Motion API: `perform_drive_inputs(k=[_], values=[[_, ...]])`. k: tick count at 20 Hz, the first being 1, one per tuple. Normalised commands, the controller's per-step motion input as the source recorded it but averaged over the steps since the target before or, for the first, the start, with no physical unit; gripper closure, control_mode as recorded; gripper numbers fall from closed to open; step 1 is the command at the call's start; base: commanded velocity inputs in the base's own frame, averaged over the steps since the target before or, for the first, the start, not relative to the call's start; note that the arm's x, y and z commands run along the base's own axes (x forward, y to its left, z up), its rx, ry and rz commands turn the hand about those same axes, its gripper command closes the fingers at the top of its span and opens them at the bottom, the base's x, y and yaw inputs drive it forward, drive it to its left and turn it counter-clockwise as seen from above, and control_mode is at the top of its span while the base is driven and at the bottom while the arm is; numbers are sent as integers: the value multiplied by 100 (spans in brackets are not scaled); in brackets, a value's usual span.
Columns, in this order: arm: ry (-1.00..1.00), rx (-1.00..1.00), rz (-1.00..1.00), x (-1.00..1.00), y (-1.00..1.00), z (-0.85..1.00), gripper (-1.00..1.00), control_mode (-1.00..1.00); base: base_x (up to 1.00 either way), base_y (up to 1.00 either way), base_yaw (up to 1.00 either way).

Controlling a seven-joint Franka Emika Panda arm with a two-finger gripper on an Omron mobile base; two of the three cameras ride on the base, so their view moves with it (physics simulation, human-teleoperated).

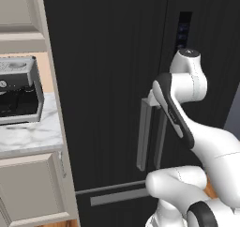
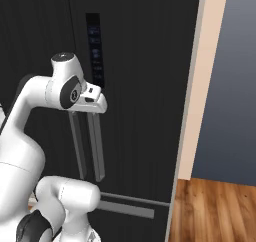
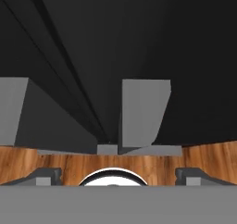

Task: Gather the lemon wedge and carrot from the fridge and place them on a tray on the dining counter. Then gather the steak and fish from the fridge and place them on the other tray.

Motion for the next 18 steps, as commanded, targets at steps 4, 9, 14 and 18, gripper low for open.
perform_drive_inputs(k=[4, 9, 14, 18], values=[[0, 0, 0, -4, 0, 0, -100, 100, -7, 0, 0], [0, 0, 0, 0, 0, 0, -100, 100, -43, 0, 0], [0, 0, 0, 0, 0, 0, -100, 100, -34, 0, 0], [0, 0, 0, 0, 0, 0, -100, 100, -45, 0, 0]])
